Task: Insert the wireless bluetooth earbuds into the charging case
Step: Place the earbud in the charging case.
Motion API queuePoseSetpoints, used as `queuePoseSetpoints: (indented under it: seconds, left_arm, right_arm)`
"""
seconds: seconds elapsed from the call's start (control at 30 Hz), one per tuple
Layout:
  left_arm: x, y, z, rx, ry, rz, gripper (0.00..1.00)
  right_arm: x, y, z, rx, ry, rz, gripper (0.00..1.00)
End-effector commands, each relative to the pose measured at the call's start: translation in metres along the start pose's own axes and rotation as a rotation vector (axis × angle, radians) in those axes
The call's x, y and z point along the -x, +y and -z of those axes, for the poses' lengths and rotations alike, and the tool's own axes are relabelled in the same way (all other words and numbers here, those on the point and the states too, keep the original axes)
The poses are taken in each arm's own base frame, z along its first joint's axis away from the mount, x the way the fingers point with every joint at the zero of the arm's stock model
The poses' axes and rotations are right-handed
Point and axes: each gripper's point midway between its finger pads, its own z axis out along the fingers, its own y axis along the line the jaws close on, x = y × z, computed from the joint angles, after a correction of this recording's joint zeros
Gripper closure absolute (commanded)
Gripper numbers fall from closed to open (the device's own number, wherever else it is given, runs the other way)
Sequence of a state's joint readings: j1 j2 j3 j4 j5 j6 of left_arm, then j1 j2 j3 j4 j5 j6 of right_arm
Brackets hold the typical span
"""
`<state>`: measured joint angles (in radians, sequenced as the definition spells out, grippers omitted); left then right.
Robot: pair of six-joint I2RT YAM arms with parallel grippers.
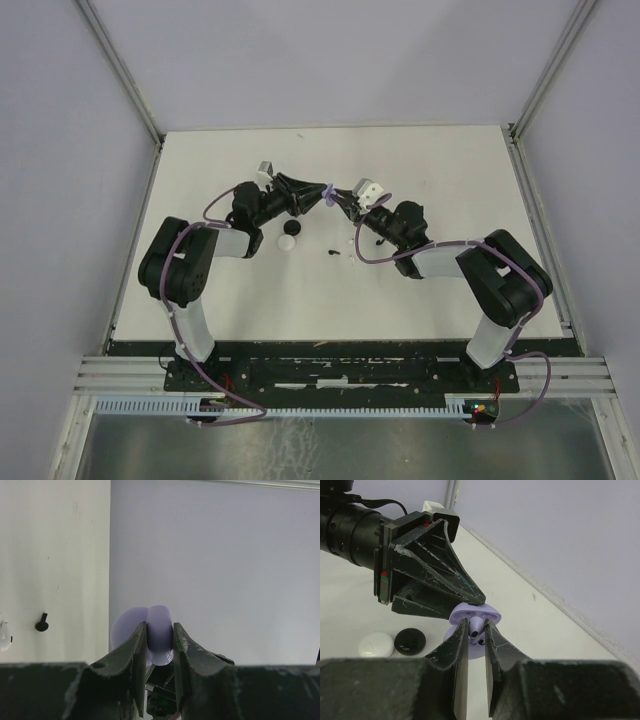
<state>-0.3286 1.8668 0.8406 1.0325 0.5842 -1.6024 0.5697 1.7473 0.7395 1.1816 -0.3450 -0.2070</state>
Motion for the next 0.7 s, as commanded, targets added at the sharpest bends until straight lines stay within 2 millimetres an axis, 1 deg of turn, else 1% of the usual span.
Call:
queuePoseSetpoints:
  seconds: [0.0,0.13,0.47,0.67]
  left_arm:
    - [-0.0057,-0.0517,0.0026,-0.128,0.014,-0.133,0.97]
    - [-0.0058,-0.0509,0.0032,-0.118,0.012,-0.144,0.97]
    - [-0.0048,-0.0542,0.0019,-0.134,0.01,-0.14,0.97]
    - [-0.0028,-0.0579,0.0017,-0.156,0.001,-0.122,0.97]
  right_arm:
    - [0.0121,-0.01,0.0001,-0.047,-0.008,-0.01,0.99]
    - [0.0139,-0.0132,0.0003,-0.06,-0.01,-0.003,0.99]
    - [0.0136,-0.01,-0.0021,-0.039,-0.002,-0.021,0.98]
    - [0.0119,-0.009,-0.0029,-0.037,0.004,-0.043,0.94]
